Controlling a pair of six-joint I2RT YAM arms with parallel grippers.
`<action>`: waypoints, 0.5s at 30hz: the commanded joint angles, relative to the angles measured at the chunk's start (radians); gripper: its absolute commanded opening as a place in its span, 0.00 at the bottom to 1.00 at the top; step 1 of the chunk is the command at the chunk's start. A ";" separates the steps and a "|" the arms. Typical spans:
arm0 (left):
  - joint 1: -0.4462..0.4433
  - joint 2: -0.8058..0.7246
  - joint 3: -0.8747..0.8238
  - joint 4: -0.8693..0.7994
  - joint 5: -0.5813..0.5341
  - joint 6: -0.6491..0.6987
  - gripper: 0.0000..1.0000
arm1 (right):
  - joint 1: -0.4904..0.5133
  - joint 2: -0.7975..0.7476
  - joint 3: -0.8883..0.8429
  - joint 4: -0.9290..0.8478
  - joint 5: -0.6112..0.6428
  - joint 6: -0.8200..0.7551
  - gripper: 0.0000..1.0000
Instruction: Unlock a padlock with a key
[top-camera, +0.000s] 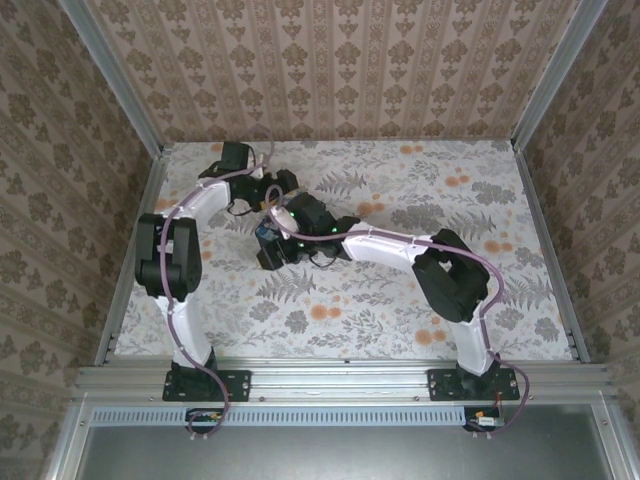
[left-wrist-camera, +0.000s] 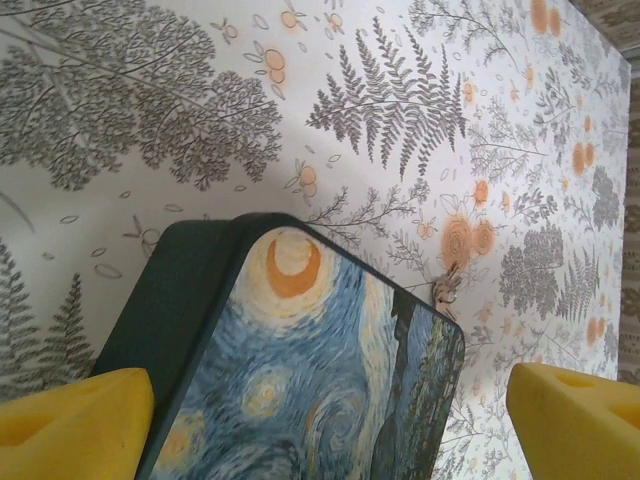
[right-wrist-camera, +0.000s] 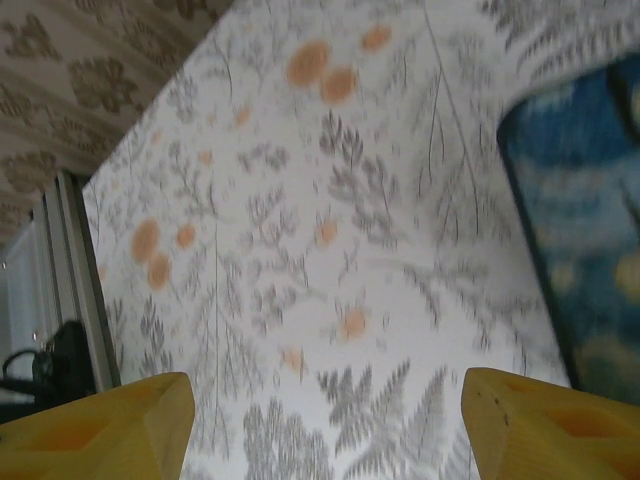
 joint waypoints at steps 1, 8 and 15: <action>0.014 0.013 0.049 0.000 0.044 0.040 0.93 | -0.004 0.039 0.074 -0.023 -0.024 0.004 0.72; 0.111 -0.141 0.012 -0.184 -0.120 0.100 0.94 | -0.108 -0.135 -0.044 -0.091 0.031 -0.083 0.76; 0.109 -0.413 -0.252 -0.273 -0.169 0.100 0.94 | -0.296 -0.086 0.006 -0.133 0.011 -0.141 0.77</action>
